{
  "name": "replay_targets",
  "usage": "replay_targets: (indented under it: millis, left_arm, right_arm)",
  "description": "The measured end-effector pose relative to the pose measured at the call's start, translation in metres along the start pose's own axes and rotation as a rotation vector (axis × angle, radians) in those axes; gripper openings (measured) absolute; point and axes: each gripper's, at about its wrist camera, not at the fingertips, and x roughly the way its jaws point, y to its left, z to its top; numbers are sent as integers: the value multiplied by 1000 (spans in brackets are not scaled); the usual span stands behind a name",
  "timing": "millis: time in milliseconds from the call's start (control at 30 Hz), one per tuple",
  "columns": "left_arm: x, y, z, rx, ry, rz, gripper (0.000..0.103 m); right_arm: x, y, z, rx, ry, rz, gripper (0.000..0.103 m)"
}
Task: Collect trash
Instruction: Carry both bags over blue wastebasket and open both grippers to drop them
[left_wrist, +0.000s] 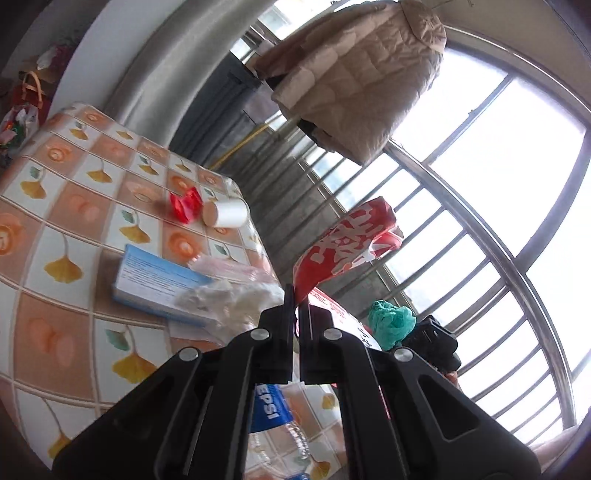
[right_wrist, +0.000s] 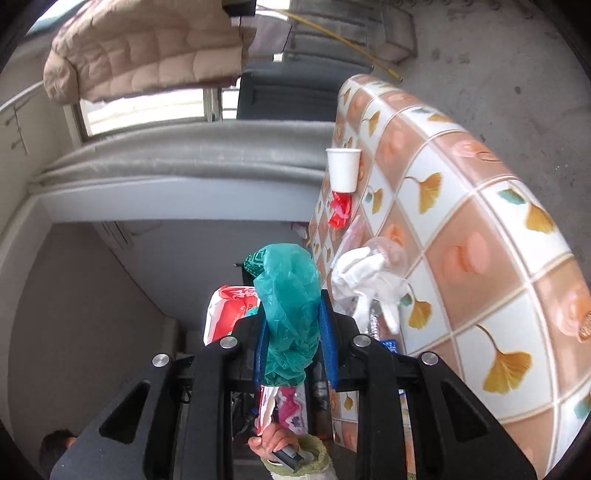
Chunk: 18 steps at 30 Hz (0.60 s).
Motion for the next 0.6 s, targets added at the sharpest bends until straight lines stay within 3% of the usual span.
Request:
replay_targets:
  millis: [233,467,600]
  left_arm:
    - [83,-56,-11,75,230,-72,0]
    - [161,-124,-15,255,415,-9,0]
    - [216,-158,-29,325,540,18,0]
  right_arm:
    - [-111,-52,-34,88,-254,105,25]
    - [-183,-81,-52,139,-408,53,25]
    - [-232,-84,-63,136,-545,-31,25]
